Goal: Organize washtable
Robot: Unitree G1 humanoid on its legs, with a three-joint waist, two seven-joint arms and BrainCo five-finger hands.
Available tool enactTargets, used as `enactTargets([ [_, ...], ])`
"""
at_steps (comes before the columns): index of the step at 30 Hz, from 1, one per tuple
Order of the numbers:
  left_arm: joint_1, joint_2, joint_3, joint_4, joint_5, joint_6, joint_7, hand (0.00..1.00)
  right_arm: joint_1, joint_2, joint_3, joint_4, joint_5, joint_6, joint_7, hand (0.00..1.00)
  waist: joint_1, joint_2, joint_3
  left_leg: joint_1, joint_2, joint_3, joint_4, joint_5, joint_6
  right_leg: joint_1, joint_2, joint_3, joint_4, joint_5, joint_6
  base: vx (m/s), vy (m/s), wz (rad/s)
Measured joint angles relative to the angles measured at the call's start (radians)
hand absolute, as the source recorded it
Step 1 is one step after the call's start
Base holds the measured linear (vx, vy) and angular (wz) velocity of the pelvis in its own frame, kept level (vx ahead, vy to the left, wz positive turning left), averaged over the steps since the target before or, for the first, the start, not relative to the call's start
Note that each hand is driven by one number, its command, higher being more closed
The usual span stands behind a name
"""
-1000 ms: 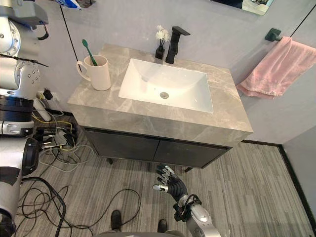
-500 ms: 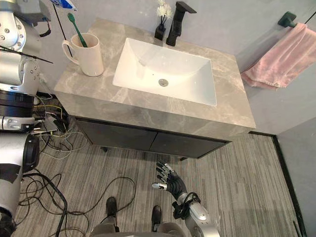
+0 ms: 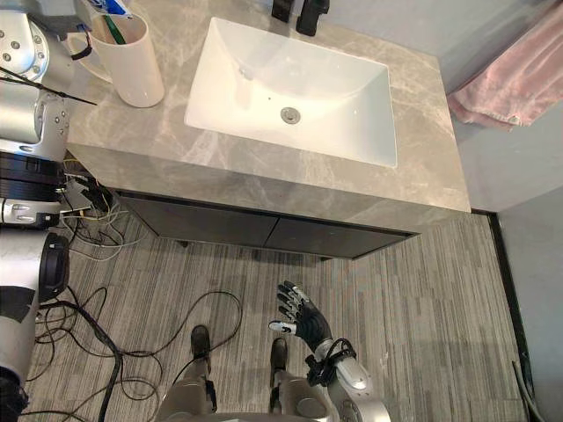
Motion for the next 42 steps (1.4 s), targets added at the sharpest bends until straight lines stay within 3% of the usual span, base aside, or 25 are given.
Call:
enactTargets([
  [18, -0.013, 0.000, -0.004, 0.000, 0.035, 0.004, 0.015, 1.00, -0.003, -0.001, -0.008, -0.002, -0.012, -0.016, -0.012, 0.00, 0.000, -0.004, 0.059, -0.018, 0.000, -0.010, 0.000, 0.000, 0.000, -0.018, 0.004, 0.004, 0.000, 0.004, -0.001, 0.00, 0.001, -0.01],
  [19, -0.013, 0.000, -0.004, 0.000, 0.035, 0.004, 0.013, 0.00, -0.003, -0.001, -0.008, -0.002, -0.012, -0.019, -0.012, 0.00, 0.000, -0.004, 0.059, -0.021, -0.001, -0.010, 0.000, 0.000, 0.000, -0.017, 0.004, 0.004, 0.000, 0.004, 0.000, 0.00, 0.000, 0.00],
  [32, -0.015, 0.006, -0.056, 0.019, 0.032, 0.015, -0.081, 0.00, -0.004, -0.002, -0.007, -0.002, -0.012, -0.020, -0.010, 0.00, 0.002, 0.012, 0.066, -0.022, -0.005, -0.028, 0.001, 0.004, 0.005, -0.010, 0.004, -0.016, 0.000, 0.004, 0.000, -0.01, 0.009, 0.03],
  [42, -0.035, 0.059, -0.088, 0.036, -0.007, 0.014, -0.118, 0.00, -0.016, -0.015, -0.003, -0.002, -0.012, -0.018, -0.007, 0.00, 0.006, 0.063, 0.063, 0.010, -0.015, -0.034, 0.000, 0.004, 0.005, 0.020, -0.005, -0.023, 0.000, 0.003, 0.000, -0.01, 0.018, 0.02],
])
